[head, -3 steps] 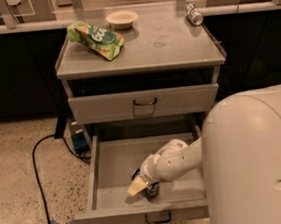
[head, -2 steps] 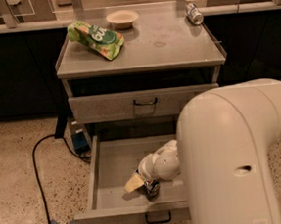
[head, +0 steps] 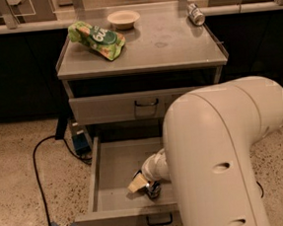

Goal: Pick pepsi can from middle drawer and place on counter

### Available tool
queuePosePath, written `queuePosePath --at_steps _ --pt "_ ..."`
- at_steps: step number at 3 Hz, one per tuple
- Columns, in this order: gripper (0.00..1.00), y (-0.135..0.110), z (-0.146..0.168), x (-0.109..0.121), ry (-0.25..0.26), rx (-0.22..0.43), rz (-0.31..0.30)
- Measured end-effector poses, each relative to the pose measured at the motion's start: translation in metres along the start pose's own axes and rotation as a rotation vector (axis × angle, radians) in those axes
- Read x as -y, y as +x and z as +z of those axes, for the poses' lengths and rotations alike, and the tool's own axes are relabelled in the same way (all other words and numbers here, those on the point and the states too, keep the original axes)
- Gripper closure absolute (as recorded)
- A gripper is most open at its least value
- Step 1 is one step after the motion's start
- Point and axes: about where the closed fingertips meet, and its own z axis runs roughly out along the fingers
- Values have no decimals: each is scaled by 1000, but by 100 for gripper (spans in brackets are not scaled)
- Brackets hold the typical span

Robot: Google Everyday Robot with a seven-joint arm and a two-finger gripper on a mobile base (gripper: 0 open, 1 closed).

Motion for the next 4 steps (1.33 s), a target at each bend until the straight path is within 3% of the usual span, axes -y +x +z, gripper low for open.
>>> queuePosePath --at_steps 2,4 --pt "0 39 8 15 28 -94 23" --pt "0 65 14 -8 -12 -154 4"
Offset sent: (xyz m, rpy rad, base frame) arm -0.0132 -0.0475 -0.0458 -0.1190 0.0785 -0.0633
